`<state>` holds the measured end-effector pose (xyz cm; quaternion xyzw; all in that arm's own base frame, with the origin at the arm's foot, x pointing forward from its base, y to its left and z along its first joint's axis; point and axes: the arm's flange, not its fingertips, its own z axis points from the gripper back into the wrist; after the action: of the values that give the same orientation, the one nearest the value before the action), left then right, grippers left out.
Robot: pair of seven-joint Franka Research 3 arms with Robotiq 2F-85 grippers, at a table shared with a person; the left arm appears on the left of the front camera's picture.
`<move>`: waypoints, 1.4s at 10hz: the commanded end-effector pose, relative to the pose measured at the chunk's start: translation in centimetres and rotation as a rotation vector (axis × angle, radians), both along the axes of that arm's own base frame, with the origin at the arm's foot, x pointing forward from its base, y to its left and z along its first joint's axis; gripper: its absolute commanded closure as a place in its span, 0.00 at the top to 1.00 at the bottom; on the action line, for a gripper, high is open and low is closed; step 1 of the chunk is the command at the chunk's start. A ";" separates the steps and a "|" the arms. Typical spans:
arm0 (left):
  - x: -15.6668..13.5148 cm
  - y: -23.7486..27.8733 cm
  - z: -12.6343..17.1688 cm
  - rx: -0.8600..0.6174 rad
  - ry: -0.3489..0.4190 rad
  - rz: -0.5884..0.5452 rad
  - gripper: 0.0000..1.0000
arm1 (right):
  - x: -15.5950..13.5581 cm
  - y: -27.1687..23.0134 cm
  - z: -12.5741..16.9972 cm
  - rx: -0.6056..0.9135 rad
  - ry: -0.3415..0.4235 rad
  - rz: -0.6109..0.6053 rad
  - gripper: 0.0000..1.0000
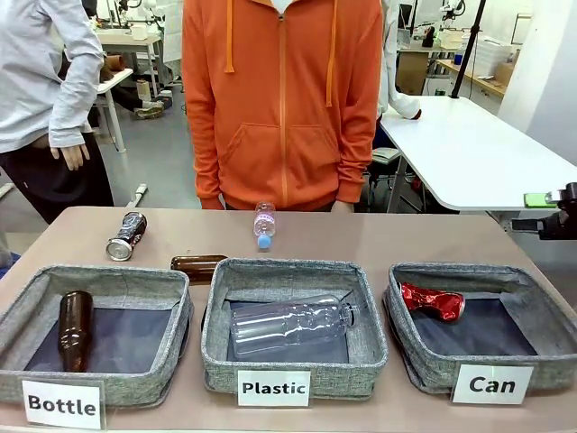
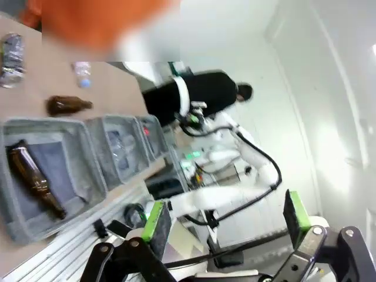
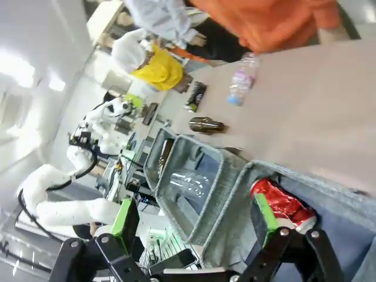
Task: Sort the can waste into the basket.
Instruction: Pick up the can waste from the table and place it in the right Fabric basket.
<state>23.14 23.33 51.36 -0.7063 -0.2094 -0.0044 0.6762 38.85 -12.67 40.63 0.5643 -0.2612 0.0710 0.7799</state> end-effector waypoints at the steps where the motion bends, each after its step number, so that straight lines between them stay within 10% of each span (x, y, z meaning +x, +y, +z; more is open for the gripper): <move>1: 1.4 -3.7 -1.8 -0.019 -0.004 -0.109 1.00 | -0.2 1.2 0.0 0.018 0.056 -0.027 1.00; 4: 3.0 -8.8 -6.1 0.188 0.006 -0.057 1.00 | 0.7 1.4 -1.6 -0.020 0.069 -0.052 1.00; 5: 2.8 -6.6 -3.5 -0.008 0.012 -0.142 1.00 | -0.1 1.1 -1.2 0.005 0.068 -0.002 1.00; 14: 2.8 -6.6 -3.5 -0.008 0.012 -0.142 1.00 | -0.1 1.1 -1.2 0.005 0.068 -0.002 1.00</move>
<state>25.89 16.48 47.32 -0.7155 -0.1557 -0.0515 0.6791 38.84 -11.49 39.07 0.5646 -0.2329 0.0482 0.7904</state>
